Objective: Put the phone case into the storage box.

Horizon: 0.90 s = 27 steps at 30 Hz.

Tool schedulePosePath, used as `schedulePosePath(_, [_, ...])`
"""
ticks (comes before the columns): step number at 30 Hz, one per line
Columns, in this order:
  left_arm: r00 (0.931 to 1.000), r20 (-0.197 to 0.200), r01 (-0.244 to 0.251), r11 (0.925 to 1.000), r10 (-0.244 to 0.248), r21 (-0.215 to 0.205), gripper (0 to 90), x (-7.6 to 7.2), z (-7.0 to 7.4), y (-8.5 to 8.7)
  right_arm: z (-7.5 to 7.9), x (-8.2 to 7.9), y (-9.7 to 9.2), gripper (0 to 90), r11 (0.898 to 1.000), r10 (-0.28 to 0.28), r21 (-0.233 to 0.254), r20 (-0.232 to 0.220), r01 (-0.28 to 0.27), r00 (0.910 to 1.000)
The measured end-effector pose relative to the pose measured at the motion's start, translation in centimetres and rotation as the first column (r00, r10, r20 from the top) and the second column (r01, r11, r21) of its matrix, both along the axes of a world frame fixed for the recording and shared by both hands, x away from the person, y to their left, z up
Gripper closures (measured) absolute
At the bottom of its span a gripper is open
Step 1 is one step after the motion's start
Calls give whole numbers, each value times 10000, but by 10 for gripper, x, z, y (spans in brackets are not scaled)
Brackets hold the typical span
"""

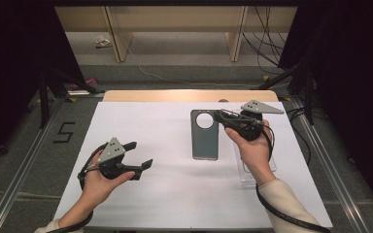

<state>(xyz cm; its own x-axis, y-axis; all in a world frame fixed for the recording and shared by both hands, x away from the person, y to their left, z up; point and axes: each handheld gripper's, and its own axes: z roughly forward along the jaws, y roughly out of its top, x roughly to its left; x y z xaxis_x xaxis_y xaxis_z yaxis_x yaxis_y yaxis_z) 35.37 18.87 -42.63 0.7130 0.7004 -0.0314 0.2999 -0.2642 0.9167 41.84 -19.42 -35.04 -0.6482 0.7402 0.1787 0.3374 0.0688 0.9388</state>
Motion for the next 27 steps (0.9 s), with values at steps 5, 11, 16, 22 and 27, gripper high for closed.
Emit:
schedulePosePath(5, [10000,-8,3,10000,-3,-18,149,0,0,0,2,1,-2,822,9999,19,-119,24,-19,10000])
schedulePosePath(11, [10000,0,-16,10000,16,-40,149,0,0,0,4,1,-6,822,9999,2,-150,36,-1,10000])
schedulePosePath(16, [10000,-13,-16,10000,16,-49,149,0,0,1,6,2,-9,822,9999,-28,-126,21,28,10000])
schedulePosePath(22, [10000,-27,-27,10000,27,-79,149,0,0,1,7,3,-13,822,9999,-66,-151,27,67,10000])
schedulePosePath(27, [10000,-28,-30,10000,29,-82,149,1,0,1,9,4,-18,822,9998,-144,-152,100,146,9998])
